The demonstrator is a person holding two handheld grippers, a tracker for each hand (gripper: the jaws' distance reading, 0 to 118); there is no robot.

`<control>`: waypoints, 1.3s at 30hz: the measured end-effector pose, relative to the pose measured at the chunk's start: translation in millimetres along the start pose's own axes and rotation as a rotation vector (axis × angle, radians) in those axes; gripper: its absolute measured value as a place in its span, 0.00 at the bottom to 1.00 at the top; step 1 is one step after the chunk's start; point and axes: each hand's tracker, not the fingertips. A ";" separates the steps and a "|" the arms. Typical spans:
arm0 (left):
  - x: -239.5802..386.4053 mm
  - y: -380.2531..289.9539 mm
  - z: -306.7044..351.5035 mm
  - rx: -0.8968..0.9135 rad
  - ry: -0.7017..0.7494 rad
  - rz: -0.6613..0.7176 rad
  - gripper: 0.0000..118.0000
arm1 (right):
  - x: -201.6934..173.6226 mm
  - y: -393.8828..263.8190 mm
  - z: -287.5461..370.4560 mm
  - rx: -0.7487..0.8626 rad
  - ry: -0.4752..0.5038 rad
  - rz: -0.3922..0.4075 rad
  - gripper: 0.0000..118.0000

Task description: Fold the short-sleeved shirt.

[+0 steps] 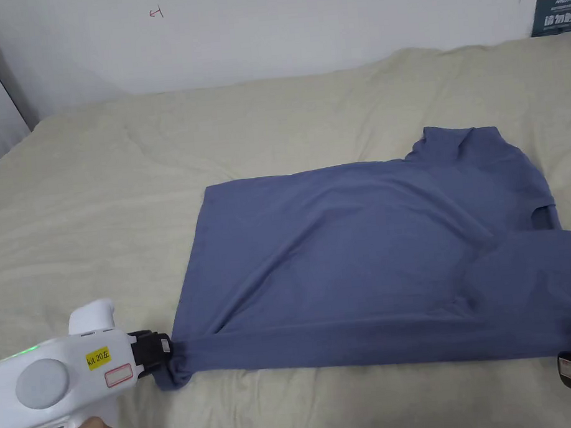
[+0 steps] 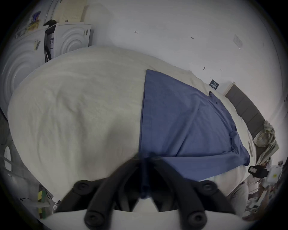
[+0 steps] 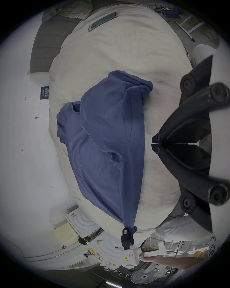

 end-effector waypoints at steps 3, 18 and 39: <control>10.1 -2.4 4.5 -0.023 0.037 -0.094 0.03 | 6.0 2.5 4.0 0.003 -0.022 0.001 0.00; 38.1 6.9 18.8 0.023 0.121 -0.228 0.03 | 73.5 52.8 3.5 0.046 -0.185 -0.051 0.81; 43.3 -0.5 24.0 -0.004 0.139 -0.232 0.03 | 61.0 67.2 -42.2 -0.051 -0.215 -0.069 0.04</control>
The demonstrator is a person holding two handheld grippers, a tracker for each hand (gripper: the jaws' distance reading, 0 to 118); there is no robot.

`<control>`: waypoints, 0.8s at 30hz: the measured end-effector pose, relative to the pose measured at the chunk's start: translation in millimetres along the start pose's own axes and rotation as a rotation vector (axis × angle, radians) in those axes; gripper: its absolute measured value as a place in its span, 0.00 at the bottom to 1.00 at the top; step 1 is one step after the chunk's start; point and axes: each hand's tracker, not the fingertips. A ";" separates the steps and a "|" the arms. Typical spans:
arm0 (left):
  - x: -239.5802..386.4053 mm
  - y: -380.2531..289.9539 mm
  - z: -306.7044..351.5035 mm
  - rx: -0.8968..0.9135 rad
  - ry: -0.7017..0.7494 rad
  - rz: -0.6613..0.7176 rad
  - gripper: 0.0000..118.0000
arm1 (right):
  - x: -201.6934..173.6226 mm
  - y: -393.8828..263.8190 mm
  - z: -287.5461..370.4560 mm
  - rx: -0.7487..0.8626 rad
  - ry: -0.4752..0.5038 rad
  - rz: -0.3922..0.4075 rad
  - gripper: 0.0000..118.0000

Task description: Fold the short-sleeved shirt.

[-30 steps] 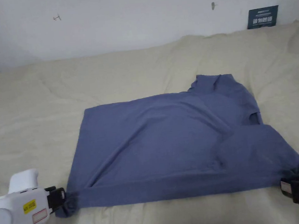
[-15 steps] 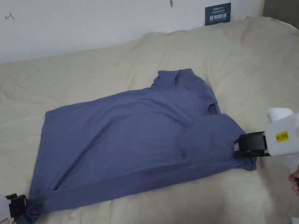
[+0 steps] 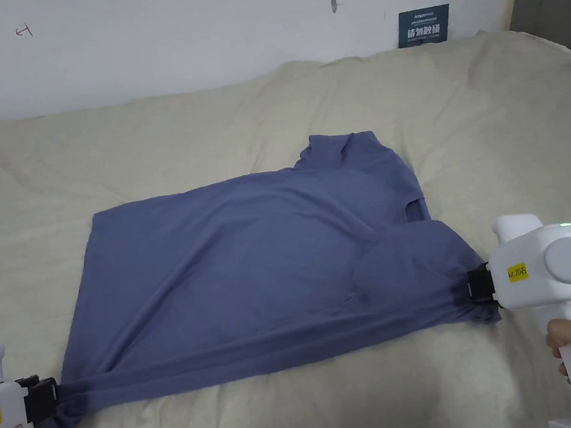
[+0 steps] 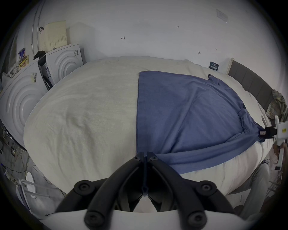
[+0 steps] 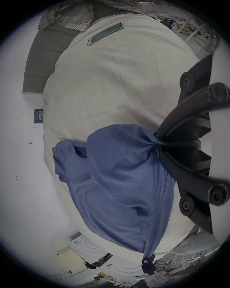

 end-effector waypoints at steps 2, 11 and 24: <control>0.2 2.9 1.0 0.001 0.007 -0.012 0.03 | -5.2 2.9 4.5 0.028 -0.022 0.045 0.04; 0.2 54.7 -1.9 0.072 0.023 -0.010 0.03 | -1.6 51.6 29.7 0.096 0.052 -0.005 0.04; 19.8 168.2 -132.2 -0.022 0.156 -0.102 0.03 | -13.1 155.6 -87.4 -0.064 0.014 -0.077 0.04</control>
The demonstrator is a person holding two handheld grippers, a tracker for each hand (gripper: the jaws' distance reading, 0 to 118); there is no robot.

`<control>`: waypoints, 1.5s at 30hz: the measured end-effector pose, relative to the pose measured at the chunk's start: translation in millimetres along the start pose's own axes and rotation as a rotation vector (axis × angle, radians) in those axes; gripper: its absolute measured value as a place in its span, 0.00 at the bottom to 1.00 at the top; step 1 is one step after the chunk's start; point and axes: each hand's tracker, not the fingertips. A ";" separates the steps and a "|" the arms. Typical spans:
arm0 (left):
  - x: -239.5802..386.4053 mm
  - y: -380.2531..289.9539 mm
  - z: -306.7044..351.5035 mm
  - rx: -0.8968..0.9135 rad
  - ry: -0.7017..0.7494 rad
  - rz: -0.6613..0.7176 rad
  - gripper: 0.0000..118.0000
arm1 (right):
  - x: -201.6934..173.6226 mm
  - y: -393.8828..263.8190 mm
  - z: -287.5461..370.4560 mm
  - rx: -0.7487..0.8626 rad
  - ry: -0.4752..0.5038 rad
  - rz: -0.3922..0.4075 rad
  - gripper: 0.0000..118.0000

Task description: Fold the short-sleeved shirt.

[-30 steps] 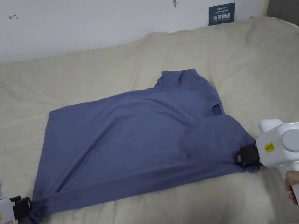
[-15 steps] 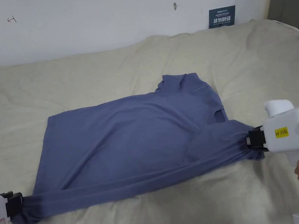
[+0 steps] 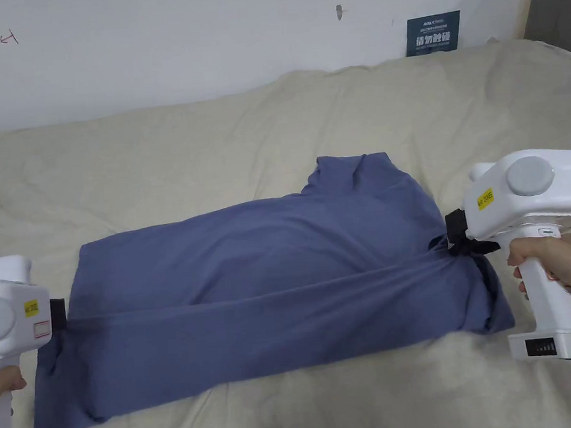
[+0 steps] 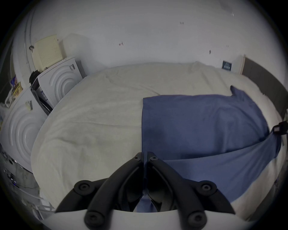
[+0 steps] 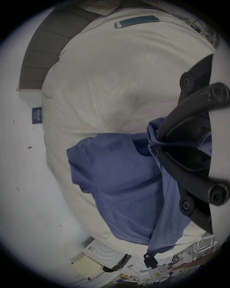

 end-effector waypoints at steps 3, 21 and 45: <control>-1.4 -3.5 -15.7 -0.022 0.031 0.005 0.05 | -0.3 2.8 -16.2 -0.010 -0.014 0.019 0.40; -2.9 -107.4 99.0 0.043 -0.079 0.033 0.00 | -11.7 -121.4 89.8 0.269 0.032 0.099 0.00; 6.3 -99.5 29.6 -0.076 -0.098 0.055 0.09 | -23.9 -141.3 65.0 0.170 0.064 0.140 0.00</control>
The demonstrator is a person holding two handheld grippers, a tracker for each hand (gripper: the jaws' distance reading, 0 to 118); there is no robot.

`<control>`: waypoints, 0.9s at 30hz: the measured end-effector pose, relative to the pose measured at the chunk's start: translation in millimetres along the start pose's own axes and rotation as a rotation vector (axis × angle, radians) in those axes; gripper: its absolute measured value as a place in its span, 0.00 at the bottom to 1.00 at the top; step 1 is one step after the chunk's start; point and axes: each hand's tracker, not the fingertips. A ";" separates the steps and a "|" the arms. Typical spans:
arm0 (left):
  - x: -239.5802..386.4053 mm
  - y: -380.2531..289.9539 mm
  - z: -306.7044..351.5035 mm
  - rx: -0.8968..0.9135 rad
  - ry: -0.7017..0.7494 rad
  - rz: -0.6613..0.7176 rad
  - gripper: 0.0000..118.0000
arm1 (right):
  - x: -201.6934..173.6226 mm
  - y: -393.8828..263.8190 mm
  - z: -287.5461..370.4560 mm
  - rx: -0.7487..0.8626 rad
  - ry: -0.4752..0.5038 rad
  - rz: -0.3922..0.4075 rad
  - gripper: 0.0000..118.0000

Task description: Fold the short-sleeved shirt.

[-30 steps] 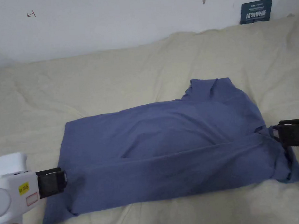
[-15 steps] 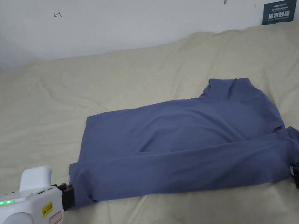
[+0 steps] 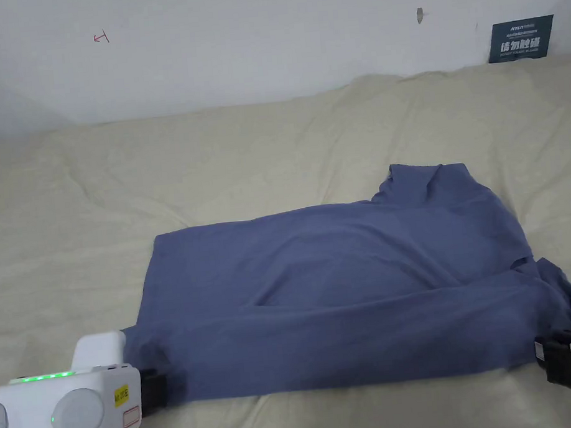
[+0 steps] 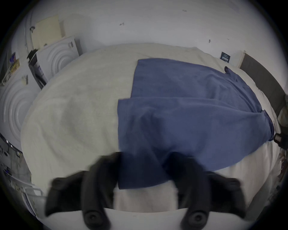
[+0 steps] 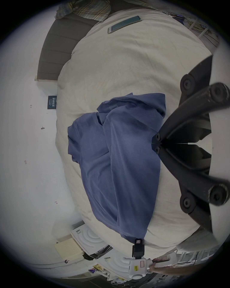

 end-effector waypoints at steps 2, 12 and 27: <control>7.0 2.6 -2.2 -0.011 0.015 -0.042 0.04 | 2.0 -0.1 -0.1 -0.001 -0.006 0.000 0.00; -10.2 13.5 16.9 0.005 -0.024 0.007 0.04 | 44.5 3.3 -10.3 -0.062 -0.032 0.004 0.70; 3.9 14.5 28.1 0.002 -0.030 -0.019 0.04 | 29.9 26.5 -68.7 -0.124 -0.130 0.013 0.43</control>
